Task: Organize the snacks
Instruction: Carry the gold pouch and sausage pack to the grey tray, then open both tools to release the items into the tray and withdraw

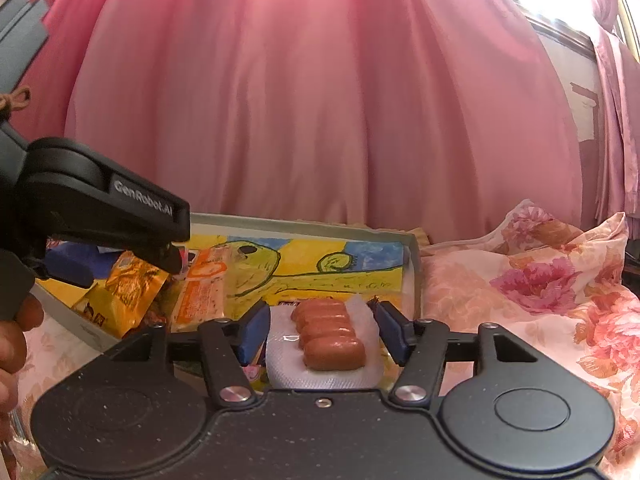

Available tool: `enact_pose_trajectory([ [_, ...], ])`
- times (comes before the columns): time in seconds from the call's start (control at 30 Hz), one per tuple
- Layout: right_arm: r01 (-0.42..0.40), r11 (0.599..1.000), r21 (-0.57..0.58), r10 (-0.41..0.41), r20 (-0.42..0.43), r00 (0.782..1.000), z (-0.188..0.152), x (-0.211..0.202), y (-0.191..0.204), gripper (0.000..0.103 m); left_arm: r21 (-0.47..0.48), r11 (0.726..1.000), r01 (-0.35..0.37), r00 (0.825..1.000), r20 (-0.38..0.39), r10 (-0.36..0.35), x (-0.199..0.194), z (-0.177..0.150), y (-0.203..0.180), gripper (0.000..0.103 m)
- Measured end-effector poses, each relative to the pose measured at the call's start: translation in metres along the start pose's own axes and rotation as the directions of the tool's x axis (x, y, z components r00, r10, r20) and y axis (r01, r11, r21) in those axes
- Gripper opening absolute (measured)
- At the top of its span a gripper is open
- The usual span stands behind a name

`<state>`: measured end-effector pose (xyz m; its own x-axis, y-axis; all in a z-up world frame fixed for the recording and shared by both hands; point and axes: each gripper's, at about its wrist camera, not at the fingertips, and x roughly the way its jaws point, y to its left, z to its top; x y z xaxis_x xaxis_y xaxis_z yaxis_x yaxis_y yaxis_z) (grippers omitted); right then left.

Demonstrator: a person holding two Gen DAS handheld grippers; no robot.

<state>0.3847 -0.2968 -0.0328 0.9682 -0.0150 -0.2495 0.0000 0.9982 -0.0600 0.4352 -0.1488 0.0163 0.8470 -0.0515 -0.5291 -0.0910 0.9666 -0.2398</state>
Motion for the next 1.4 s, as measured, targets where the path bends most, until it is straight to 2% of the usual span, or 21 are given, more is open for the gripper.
enact_pose_trajectory([
  [0.23,0.012,1.0,0.003,-0.012,0.03,0.999,0.004,-0.007,0.0,0.084,0.0,1.0,-0.024,0.996,0.091,0.024,-0.015,0.004,0.002,0.102],
  [0.43,0.003,1.0,0.019,-0.004,0.072,0.997,0.014,-0.02,-0.002,0.102,-0.02,0.998,-0.057,0.987,0.151,0.06,-0.034,0.008,0.011,0.102],
  [0.67,0.016,1.0,0.021,-0.018,0.106,0.994,0.032,-0.048,-0.003,0.102,-0.045,0.995,-0.085,0.973,0.21,0.093,-0.072,0.013,0.03,0.103],
  [0.87,0.005,0.997,0.082,-0.015,0.122,0.992,0.044,-0.087,-0.008,0.102,-0.06,0.992,-0.114,0.963,0.24,0.125,-0.111,0.009,0.046,0.103],
  [1.0,-0.006,0.994,0.113,-0.009,0.138,0.99,0.048,-0.118,-0.008,0.102,-0.051,0.99,-0.128,0.959,0.248,0.137,-0.139,0.0,0.055,0.103],
  [1.17,0.003,0.995,0.101,-0.019,0.154,0.988,0.051,-0.15,-0.002,0.102,-0.027,0.99,-0.139,0.958,0.25,0.141,-0.172,-0.017,0.063,0.103],
  [1.4,0.003,0.992,0.128,-0.024,0.165,0.986,0.043,-0.191,0.009,0.102,0.03,0.987,-0.156,0.96,0.239,0.145,-0.21,-0.049,0.073,0.103],
])
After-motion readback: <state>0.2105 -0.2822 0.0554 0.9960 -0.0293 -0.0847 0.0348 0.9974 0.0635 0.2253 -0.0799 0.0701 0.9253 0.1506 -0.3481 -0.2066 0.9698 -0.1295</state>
